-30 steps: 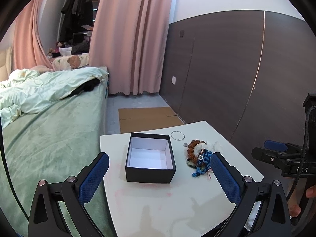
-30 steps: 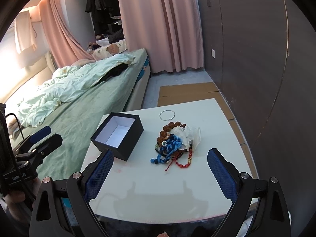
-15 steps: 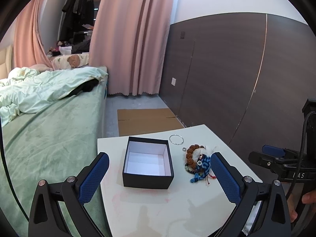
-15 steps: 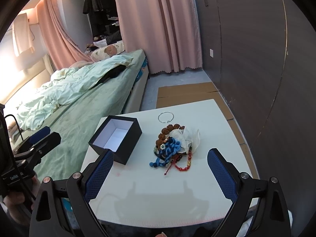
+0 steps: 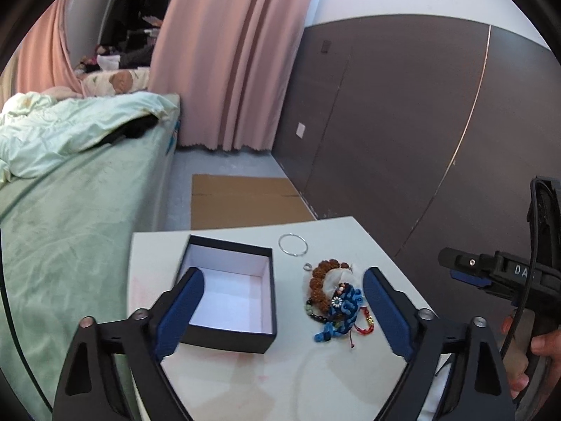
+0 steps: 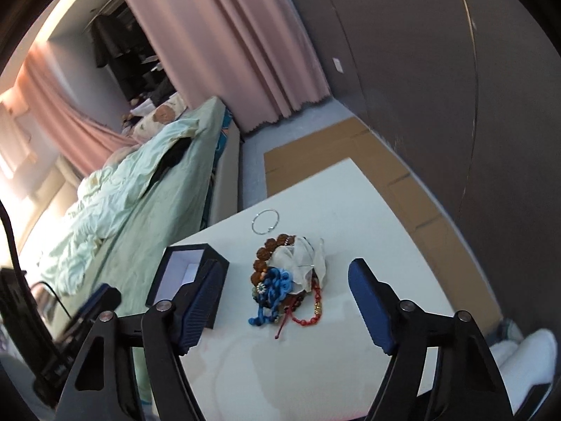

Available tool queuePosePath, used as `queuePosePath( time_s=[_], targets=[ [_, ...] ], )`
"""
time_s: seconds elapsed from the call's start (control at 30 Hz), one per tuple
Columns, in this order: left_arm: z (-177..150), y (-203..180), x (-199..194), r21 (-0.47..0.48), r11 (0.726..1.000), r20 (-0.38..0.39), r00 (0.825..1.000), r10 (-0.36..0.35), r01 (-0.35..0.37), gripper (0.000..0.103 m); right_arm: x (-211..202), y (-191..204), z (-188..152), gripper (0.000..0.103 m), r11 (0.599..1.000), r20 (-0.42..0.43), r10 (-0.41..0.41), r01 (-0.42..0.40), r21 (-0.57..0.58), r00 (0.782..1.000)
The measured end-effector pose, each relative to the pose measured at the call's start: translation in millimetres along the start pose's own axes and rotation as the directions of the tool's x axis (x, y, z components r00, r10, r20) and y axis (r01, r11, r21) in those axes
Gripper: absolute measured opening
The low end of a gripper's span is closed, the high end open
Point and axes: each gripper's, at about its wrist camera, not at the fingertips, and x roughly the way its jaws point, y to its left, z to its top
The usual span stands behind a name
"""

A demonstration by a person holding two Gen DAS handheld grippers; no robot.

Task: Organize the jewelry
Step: 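Reach the left tool to the blue knotted bracelet and close on it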

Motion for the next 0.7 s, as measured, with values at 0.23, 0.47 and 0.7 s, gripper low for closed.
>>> queuePosePath(
  time_s=[0.23, 0.47, 0.7],
  targets=[
    [-4.2, -16.5, 27.5, 0.023, 0.998, -0.075, 0.995, -0.061, 0.062, 0.076, 21.4, -23.4, 5.6, 0.063, 0.989, -0.067, 0.060, -0.051, 0.140, 0.996],
    [-14.7, -42.1, 55.6, 0.086, 0.991, -0.158, 0.983, -0.092, 0.107, 0.071, 46.6, -44.7, 8.6, 0.050, 0.970, -0.138, 0.082, -0.047, 0.240, 0.987],
    [-25.7, -53.6, 89.1, 0.097, 0.984, -0.250, 0.961, -0.121, 0.149, 0.055, 81.5, -56.8, 10.5, 0.046, 0.958, -0.212, 0.096, -0.032, 0.285, 0.973]
  ],
)
